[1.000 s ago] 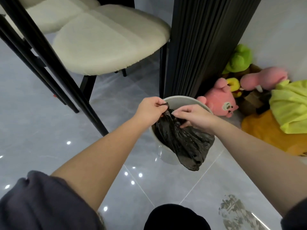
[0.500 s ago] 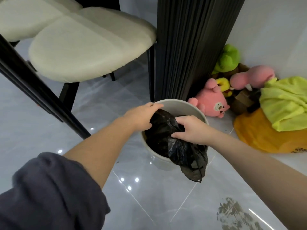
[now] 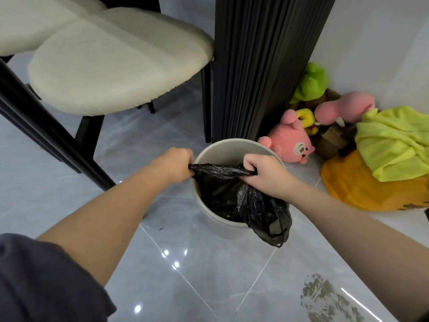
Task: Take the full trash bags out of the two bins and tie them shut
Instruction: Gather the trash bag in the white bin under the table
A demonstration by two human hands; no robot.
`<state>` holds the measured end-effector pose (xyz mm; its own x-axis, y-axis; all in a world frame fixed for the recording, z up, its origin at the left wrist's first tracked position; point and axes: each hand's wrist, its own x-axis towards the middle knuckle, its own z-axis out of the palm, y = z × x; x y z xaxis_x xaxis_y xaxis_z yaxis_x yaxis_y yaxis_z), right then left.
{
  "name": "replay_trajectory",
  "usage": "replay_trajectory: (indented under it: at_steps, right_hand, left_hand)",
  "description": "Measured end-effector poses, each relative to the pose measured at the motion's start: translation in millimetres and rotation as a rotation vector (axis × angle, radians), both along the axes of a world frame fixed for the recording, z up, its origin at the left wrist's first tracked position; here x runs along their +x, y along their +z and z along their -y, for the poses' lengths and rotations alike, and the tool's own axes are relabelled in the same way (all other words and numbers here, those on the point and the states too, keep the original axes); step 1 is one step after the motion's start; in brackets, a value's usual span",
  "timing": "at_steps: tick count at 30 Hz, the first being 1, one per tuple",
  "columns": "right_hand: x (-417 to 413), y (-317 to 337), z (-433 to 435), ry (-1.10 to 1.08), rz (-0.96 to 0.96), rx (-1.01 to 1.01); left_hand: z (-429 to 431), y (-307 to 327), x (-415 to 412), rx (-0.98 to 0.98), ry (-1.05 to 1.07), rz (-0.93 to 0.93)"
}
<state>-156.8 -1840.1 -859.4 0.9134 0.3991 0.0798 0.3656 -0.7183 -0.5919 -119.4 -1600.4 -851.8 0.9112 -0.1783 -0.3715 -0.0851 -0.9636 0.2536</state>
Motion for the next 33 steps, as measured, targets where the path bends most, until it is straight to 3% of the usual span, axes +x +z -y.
replay_trajectory:
  at_steps: [3, 5, 8, 13, 19, 22, 27, 30, 33]
  right_hand:
    - [4, -2, -9, -0.026, -0.06, 0.045]
    - [6, -2, -13, -0.028, -0.119, 0.092]
    - [6, 1, -17, -0.005, -0.177, 0.039]
    - [1, 1, -14, 0.031, -0.195, -0.23]
    - [0, 6, -12, 0.074, -0.152, -0.228]
    - [4, 5, -18, -0.011, -0.248, -0.167]
    - [17, -8, -50, -0.055, -0.393, 0.049]
    - [20, -11, -56, -0.144, -0.385, 0.1]
    - [22, -1, -56, -0.192, -0.399, 0.148]
  left_hand:
    - [-5, 14, -1, 0.178, -0.014, -0.039]
    - [-6, 21, -3, 0.176, -0.041, -0.028]
    - [-7, 24, -8, 0.033, -0.067, -0.042]
    - [-8, 13, -16, -0.287, 0.024, -0.064]
    - [18, 9, -10, 0.021, 0.003, -0.005]
    - [21, 14, -9, -0.228, 0.005, 0.085]
    - [18, 17, -25, -0.806, 0.199, -0.024]
    - [7, -3, -33, -0.812, 0.434, 0.017]
    - [3, -29, -47, -0.776, 0.601, -0.311]
